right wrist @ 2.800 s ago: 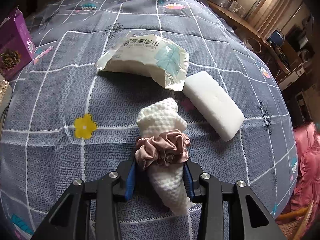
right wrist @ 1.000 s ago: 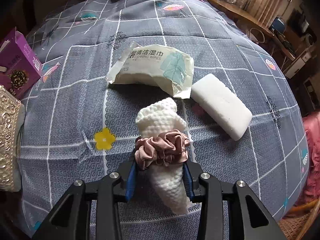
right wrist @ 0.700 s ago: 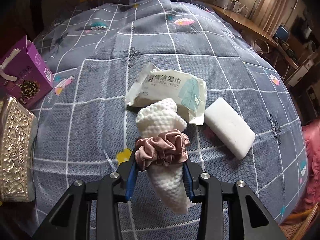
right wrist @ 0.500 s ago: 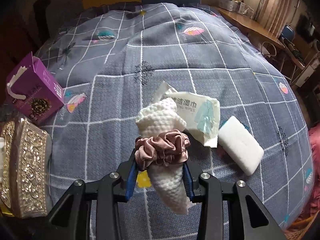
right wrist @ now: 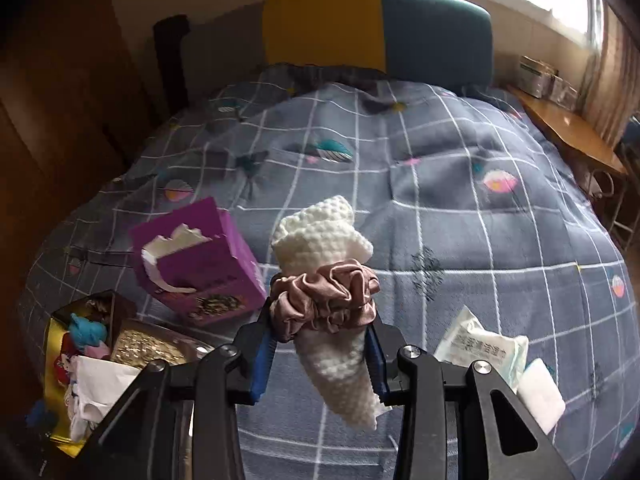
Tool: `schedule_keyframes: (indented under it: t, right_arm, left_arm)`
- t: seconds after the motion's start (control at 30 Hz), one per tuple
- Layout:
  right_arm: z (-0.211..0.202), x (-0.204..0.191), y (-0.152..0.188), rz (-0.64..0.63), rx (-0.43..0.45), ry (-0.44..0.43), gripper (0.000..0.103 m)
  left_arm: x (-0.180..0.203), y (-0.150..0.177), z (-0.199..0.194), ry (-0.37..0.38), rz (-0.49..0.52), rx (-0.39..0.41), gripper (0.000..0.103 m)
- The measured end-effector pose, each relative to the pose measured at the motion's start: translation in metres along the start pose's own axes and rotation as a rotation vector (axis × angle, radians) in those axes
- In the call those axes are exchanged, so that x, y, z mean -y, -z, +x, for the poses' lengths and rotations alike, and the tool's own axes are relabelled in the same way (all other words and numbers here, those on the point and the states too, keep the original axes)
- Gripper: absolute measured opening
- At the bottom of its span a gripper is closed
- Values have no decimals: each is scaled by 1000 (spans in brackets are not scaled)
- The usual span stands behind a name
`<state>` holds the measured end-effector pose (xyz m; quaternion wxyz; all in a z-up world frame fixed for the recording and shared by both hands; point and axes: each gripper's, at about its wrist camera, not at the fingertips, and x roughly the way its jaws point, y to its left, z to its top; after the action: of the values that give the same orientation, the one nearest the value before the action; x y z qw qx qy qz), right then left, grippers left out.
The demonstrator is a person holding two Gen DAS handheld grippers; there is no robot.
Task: Organize soft objects
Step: 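Lower the white knitted cloth into the tray and open the right gripper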
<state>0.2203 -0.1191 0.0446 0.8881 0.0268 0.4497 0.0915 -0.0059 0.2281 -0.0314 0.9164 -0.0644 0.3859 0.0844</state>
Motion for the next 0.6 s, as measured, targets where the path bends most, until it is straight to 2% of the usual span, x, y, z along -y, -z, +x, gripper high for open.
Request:
schedule_keyframes:
  t: [0.13,0.3,0.43,0.6]
  right_arm:
    - [-18,-43,-11,-79,55,-91,40]
    - [-43,-105,-4,-235,105,-214,40]
    - [-52,-145,11,-327,89,-294,40]
    - [-47,-189,38,-411,18,-376,40]
  left_arm:
    - [1,1,0,-1,2,2,55]
    - [-2,0,-1,-4,-4,6,55]
    - [-5,1,-1,-8,-11,2,55]
    - [-12,4,-3,-26,-23,2,55]
